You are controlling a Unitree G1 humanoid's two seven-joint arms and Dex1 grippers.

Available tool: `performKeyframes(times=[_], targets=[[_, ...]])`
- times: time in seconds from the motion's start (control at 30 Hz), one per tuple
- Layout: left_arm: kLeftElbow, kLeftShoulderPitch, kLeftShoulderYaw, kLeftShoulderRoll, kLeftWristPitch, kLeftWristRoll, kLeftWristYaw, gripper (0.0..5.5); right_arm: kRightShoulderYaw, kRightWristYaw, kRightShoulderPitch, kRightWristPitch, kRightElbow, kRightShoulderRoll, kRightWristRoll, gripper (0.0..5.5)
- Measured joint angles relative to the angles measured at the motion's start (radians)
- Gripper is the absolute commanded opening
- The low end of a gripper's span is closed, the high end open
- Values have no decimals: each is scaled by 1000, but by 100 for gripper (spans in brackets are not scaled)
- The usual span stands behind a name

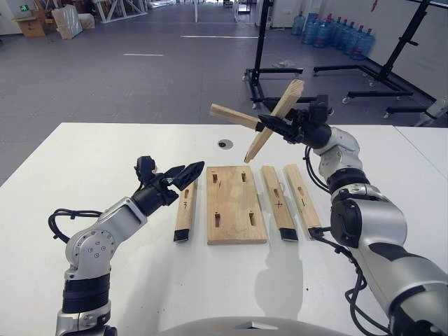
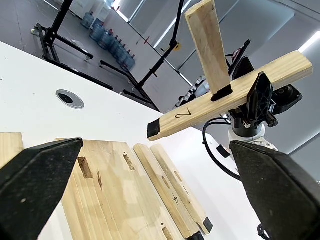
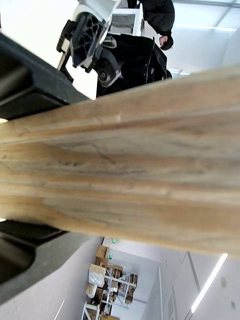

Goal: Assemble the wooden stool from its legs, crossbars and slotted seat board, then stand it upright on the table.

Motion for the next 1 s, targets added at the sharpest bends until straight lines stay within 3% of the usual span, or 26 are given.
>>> performKeyframes(times=[1.0], targets=[[-1,4,-19,-1,11,2,0,539,65,6,89,-178,19,55,-131,205]])
